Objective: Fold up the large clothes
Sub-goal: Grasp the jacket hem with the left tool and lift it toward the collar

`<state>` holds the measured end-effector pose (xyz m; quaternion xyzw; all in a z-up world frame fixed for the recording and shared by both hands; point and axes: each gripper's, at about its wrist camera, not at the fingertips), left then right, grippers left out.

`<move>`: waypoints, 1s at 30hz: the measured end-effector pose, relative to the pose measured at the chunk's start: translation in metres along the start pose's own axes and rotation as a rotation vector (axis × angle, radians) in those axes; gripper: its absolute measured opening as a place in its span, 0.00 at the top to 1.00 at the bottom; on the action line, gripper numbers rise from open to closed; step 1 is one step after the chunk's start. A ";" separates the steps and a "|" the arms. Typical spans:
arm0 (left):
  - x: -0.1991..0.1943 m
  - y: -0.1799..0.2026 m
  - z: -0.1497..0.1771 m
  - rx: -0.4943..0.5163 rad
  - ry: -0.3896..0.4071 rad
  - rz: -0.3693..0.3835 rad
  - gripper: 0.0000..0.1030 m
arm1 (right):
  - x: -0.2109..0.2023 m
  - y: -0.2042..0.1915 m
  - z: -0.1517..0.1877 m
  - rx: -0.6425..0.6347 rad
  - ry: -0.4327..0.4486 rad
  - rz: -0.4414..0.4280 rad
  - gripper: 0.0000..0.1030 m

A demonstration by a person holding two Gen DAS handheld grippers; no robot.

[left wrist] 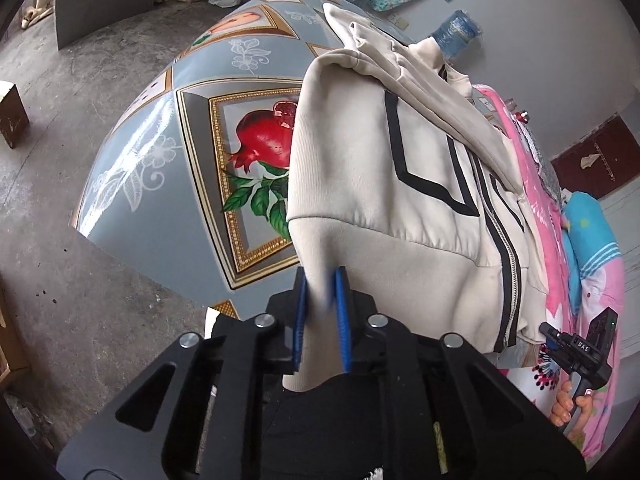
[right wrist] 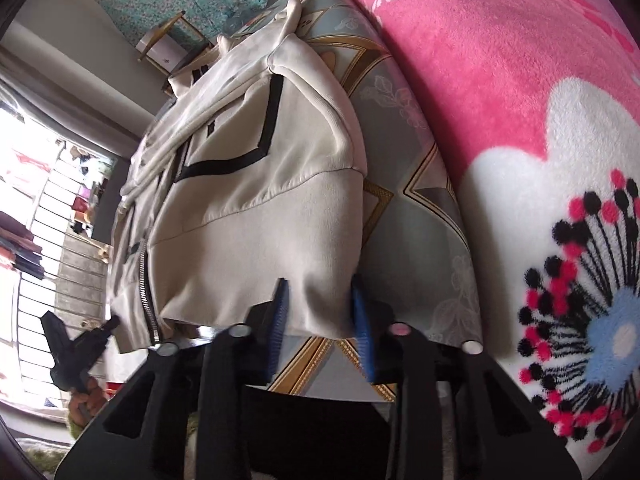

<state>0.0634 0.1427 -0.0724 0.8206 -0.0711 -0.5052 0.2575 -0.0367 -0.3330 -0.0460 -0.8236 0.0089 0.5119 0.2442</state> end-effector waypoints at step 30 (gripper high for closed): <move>-0.031 -0.001 0.013 0.154 -0.132 -0.058 0.91 | -0.030 0.010 0.011 0.009 -0.051 0.047 0.53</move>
Point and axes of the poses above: each gripper's, at about its wrist camera, not at the fingertips, and x roughly the way its jaws point, y to its right, z to its underside, and after that the axes turned 3 degrees about -x, right-handed
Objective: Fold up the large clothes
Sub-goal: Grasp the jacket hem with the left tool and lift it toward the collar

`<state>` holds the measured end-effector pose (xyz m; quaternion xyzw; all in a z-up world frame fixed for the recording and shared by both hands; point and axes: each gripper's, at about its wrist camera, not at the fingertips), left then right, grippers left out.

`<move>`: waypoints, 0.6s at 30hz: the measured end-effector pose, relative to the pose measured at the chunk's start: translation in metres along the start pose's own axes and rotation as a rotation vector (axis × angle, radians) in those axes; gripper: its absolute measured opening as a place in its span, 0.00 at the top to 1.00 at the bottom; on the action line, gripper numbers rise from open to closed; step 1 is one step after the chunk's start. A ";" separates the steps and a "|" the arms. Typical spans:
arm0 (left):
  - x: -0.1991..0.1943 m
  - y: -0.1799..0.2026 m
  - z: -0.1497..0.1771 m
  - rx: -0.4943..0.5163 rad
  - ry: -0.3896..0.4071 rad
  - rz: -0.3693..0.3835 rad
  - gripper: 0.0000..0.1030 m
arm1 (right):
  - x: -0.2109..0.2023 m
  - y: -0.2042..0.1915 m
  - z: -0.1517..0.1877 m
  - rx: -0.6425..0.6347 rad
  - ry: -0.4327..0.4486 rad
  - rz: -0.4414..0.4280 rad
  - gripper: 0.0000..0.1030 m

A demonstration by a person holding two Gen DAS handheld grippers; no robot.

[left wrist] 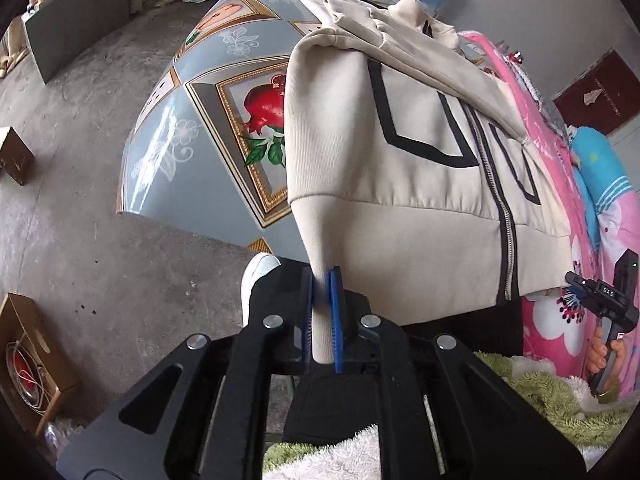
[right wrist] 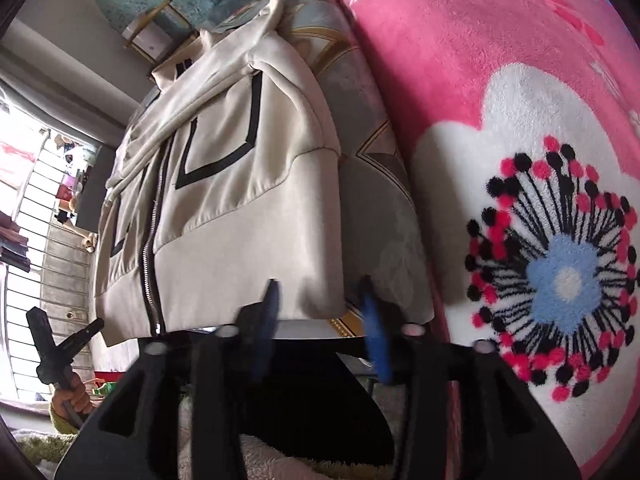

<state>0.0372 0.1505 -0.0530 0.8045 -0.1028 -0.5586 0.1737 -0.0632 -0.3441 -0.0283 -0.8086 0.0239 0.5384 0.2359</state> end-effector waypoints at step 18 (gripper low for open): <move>0.029 -0.017 0.018 -0.117 -0.076 0.067 0.72 | 0.002 0.007 -0.002 0.017 0.030 -0.052 0.51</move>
Point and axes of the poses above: each gripper's, at about its wrist camera, not at the fingertips, and x roughly the way its jaws point, y to its right, z to its underside, and after that the axes turned 3 degrees about -x, right-handed
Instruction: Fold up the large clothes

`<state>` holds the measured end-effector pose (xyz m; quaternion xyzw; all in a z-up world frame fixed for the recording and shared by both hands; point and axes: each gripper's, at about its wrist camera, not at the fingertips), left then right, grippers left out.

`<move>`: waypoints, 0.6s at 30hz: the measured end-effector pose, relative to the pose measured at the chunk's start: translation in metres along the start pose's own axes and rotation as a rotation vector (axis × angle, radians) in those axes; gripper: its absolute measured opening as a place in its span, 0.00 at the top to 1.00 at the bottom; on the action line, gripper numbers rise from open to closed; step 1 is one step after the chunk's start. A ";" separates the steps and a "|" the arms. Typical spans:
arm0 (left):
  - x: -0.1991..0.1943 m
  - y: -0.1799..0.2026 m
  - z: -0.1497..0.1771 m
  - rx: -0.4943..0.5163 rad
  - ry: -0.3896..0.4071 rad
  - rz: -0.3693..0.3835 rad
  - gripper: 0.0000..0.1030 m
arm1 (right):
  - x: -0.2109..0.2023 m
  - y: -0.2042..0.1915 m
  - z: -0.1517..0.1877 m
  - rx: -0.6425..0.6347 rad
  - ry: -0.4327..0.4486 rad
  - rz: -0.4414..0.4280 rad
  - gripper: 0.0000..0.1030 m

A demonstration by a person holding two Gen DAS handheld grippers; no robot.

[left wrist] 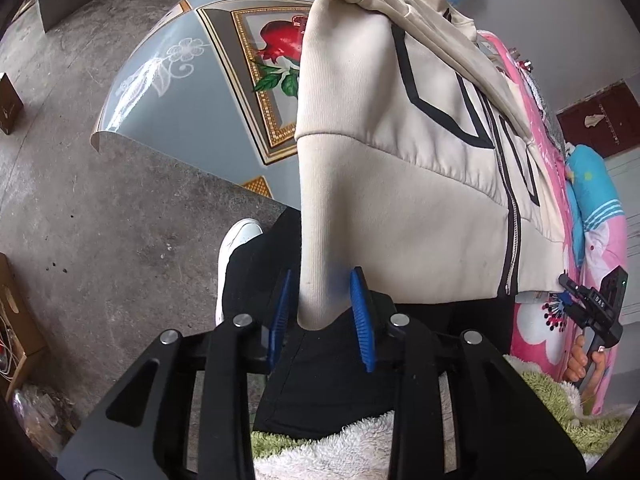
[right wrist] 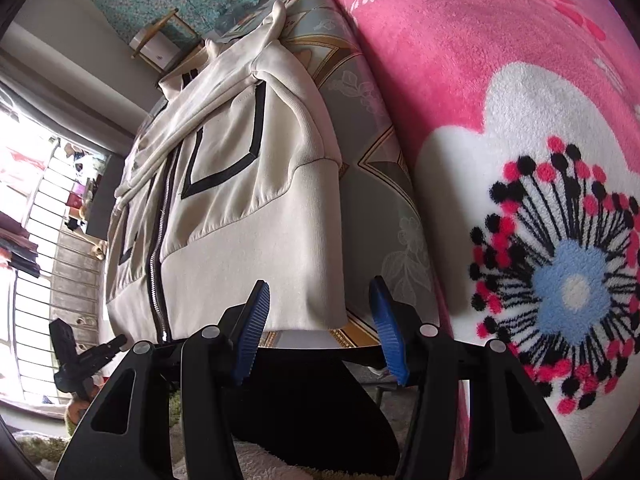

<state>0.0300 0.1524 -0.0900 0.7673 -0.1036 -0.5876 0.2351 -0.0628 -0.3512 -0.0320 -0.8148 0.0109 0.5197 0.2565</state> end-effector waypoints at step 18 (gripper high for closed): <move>-0.078 0.043 -0.013 0.056 0.166 0.237 0.96 | -0.030 -0.027 -0.012 -0.057 0.110 -0.079 0.94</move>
Point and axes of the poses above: each gripper's, at about its wrist camera, not at the fingertips, and x roughly the way its jaws point, y to its right, z to its underside, and after that the axes turned 3 degrees about -x, right-handed
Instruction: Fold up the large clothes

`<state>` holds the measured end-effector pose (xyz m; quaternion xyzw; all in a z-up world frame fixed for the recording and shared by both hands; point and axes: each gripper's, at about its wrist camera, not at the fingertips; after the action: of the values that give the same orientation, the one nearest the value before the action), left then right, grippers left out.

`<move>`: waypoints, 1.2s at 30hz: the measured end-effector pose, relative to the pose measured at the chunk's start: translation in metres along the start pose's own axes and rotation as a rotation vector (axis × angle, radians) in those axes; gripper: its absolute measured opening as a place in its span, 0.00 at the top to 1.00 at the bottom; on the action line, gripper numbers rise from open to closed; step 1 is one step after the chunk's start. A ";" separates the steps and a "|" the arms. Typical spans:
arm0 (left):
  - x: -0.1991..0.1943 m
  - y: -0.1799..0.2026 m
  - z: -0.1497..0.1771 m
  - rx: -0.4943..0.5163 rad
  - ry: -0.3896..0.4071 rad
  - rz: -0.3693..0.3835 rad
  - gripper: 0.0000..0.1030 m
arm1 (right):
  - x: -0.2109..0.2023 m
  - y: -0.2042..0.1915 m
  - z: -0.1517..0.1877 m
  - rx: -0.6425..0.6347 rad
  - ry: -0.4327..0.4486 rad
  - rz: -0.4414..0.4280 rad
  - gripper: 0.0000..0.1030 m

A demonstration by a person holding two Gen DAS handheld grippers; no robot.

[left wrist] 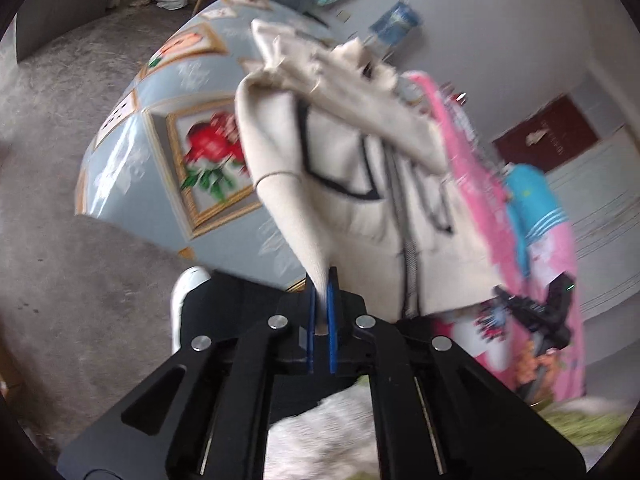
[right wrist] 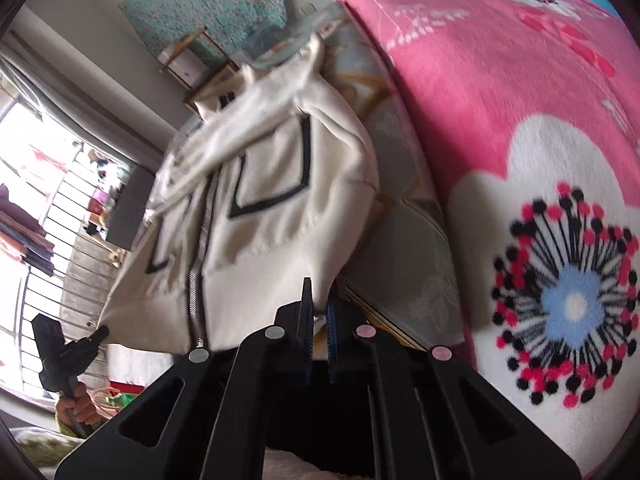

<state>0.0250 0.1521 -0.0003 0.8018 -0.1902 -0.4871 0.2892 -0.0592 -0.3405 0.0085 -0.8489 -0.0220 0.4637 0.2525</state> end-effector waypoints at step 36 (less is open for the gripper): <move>0.077 -0.035 -0.087 -0.157 0.000 -0.011 0.38 | 0.063 0.027 -0.070 0.244 0.042 -0.139 0.37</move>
<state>0.1382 0.1584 -0.0434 0.7778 -0.1472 -0.5019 0.3485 0.0268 -0.3758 -0.0216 -0.8179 -0.0188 0.4266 0.3855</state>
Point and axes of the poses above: each gripper's, at about its wrist camera, not at the fingertips, and x roughly the way its jaws point, y to its right, z to its underside, and after that the axes turned 3 degrees about -x, right-handed
